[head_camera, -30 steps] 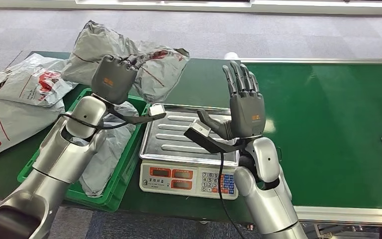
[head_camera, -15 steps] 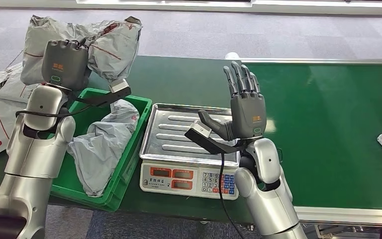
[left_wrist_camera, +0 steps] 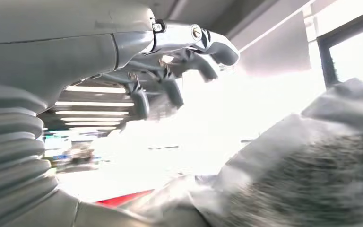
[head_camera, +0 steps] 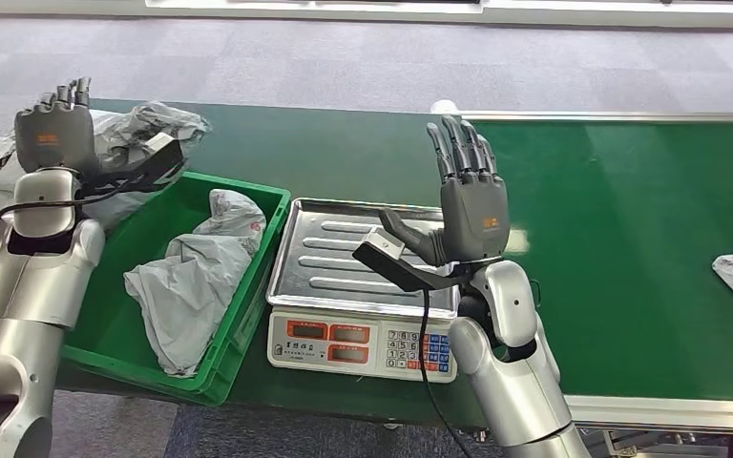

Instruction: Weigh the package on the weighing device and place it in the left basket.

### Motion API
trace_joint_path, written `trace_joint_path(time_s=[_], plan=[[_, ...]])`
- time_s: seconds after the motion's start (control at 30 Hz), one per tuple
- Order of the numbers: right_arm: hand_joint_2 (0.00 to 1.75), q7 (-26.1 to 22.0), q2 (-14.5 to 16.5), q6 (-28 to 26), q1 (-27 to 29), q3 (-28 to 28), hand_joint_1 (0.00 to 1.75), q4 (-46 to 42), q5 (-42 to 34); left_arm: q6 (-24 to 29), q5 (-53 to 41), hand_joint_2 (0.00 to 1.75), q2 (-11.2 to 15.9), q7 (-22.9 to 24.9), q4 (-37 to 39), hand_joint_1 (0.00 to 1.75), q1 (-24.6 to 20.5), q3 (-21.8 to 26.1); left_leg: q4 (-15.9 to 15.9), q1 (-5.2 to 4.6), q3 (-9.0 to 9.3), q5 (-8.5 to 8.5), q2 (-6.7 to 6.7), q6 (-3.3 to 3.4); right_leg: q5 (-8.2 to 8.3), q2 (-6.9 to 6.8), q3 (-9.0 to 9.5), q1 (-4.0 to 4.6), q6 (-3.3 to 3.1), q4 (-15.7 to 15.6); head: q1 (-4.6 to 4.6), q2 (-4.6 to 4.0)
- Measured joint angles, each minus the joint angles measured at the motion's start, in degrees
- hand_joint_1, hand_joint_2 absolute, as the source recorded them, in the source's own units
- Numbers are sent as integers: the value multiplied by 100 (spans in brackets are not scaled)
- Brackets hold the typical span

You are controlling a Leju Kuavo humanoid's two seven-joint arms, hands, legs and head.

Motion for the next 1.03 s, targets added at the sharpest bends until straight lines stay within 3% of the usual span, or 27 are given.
trace_joint_path(time_s=[0.2,0.4,0.47,0.53,0.6,0.67,0.8,0.87,1.03], plan=[[0,36,38,96,-2,3,0,-3,-6,-49,-2,0,126,455,68,0,15,-7,0,-1,-3,0,-1,0,-1,-2,0,-2,0,0,-1,0],[0,43,60,142,0,3,0,-7,3,-208,-2,0,145,622,-218,0,97,-13,0,-2,-3,0,-2,0,0,-3,1,-1,0,0,0,0],[0,44,63,143,0,3,0,-7,5,-59,-2,0,144,631,-371,0,142,-7,0,-1,-2,0,-2,0,0,-2,0,-1,-1,0,-1,0],[0,44,64,142,3,3,0,-7,8,464,22,0,106,506,-664,0,261,53,1,-1,-2,0,-1,0,1,-1,-2,-1,-1,0,-1,0],[0,45,65,140,13,3,0,-7,10,1262,294,0,-60,14,-1161,0,428,271,1,-1,-4,0,-1,0,0,-1,-3,-2,-1,0,-1,0],[0,43,65,131,19,3,0,-6,2,1879,1224,0,-347,-856,-1779,0,588,612,1,-2,-7,-3,-2,2,-1,-2,-3,-5,0,-1,0,0],[0,2,65,63,-25,2,0,37,-103,1870,4633,0,-885,-2576,-3095,0,958,1077,1,-9,-7,-14,11,9,-2,7,-6,-10,2,-2,0,0],[0,-20,66,37,-71,2,0,86,-146,1744,5566,0,-1087,-2906,-3647,0,1138,1187,1,-8,-7,-15,9,10,-4,5,-5,-9,3,-3,1,0],[0,-27,69,17,-140,2,0,170,-162,1648,5764,0,-1322,-3016,-4332,0,1366,1332,0,-4,-7,-11,2,7,-6,-7,-1,-4,2,-2,0,0]])
